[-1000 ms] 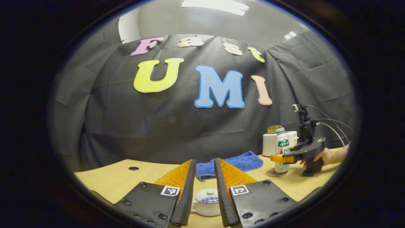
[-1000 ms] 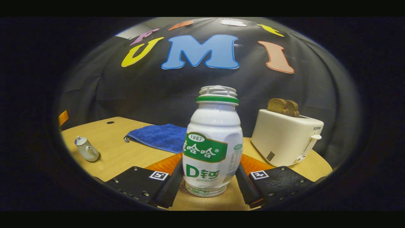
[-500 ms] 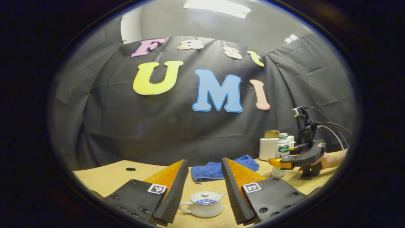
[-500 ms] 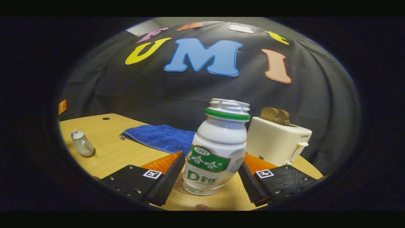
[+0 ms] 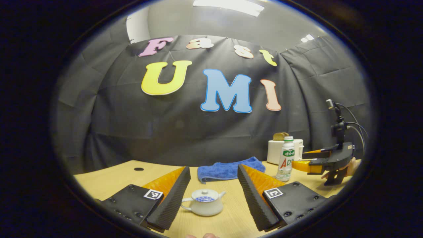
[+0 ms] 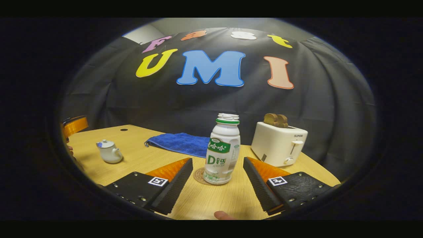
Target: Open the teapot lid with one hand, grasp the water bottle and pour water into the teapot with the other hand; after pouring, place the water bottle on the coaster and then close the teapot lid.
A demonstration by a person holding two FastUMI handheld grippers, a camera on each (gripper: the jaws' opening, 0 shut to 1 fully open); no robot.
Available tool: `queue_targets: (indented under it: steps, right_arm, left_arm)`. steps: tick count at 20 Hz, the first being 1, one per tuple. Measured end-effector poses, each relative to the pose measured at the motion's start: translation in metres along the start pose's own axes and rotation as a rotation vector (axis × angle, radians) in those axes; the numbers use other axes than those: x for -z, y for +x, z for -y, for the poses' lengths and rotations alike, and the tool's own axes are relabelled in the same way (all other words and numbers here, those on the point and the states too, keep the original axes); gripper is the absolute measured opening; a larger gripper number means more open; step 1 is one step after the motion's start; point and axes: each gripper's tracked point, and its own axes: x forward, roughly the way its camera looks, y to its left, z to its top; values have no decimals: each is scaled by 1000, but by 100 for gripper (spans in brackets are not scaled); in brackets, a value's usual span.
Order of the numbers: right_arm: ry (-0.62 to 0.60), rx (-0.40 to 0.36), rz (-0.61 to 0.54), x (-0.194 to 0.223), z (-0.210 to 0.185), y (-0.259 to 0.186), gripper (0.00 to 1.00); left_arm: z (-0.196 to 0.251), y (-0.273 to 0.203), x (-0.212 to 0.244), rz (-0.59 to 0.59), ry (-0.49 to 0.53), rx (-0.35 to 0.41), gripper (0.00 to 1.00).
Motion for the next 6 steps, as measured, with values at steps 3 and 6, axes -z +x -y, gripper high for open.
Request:
queue_targets:
  steps: [3, 6]
  right_arm:
    - [43, 43, 19, 0, -29, -61, 96]
    - [120, 30, 19, 11, -77, -106, 95]
  left_arm:
    - [25, -24, 11, -59, -28, -11, 99]
    - [55, -50, 25, -108, -40, -22, 99]
